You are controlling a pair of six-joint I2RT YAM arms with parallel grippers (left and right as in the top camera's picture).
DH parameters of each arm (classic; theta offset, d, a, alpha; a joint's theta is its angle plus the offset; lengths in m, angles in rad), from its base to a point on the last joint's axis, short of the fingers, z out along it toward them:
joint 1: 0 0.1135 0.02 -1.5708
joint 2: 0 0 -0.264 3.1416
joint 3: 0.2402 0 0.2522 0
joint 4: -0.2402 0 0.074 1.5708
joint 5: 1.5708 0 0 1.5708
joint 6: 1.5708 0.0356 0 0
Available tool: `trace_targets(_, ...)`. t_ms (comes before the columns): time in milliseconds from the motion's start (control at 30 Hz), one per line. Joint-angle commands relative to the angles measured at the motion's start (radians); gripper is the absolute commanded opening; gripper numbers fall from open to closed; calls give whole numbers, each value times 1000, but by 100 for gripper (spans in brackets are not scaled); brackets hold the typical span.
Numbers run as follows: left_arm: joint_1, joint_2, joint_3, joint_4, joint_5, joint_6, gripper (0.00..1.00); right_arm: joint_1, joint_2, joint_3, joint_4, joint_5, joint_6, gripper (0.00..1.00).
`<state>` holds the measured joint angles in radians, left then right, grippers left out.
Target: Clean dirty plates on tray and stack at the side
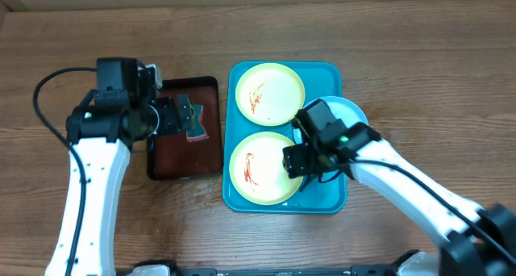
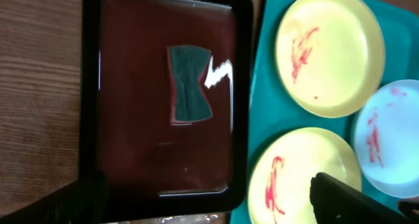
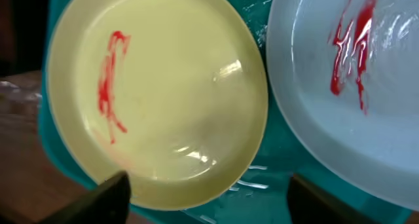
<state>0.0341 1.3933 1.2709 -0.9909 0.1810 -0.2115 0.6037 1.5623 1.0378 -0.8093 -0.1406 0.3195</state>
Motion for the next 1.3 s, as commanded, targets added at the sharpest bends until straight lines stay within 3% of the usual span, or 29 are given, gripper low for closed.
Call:
trace_targets(0, -17, 87, 22, 18, -77, -29, 96, -4, 45, 10, 24, 50, 71, 70)
trace_targets(367, -59, 460, 22, 217, -76, -64, 81, -15, -4, 17, 18, 96, 71, 74)
trace_targets(467, -80, 528, 22, 276, -79, -44, 72, -40, -21, 23, 8, 95, 71, 74)
trace_targets(567, -101, 573, 22, 316, -89, -43, 56, -64, -38, 25, -13, 94, 71, 74)
trace_targets(667, -117, 597, 22, 321, -132, -60, 19, -82, -40, 23, -60, 79, 70, 74)
trace_targets(733, -121, 597, 23, 304, -146, -61, 4, -83, -40, 9, -78, 44, 64, 74)
trace_targets(833, -119, 577, 28, 270, -144, -63, 4, -73, -34, -26, -58, -49, -4, 72)
trace_targets(1033, -119, 496, 112, 130, -143, -61, 4, -55, 11, -143, 119, -59, -9, 68)
trace_targets(1267, -119, 336, 205, 3, -143, -57, 4, -46, 63, -181, 268, -80, -21, 56)
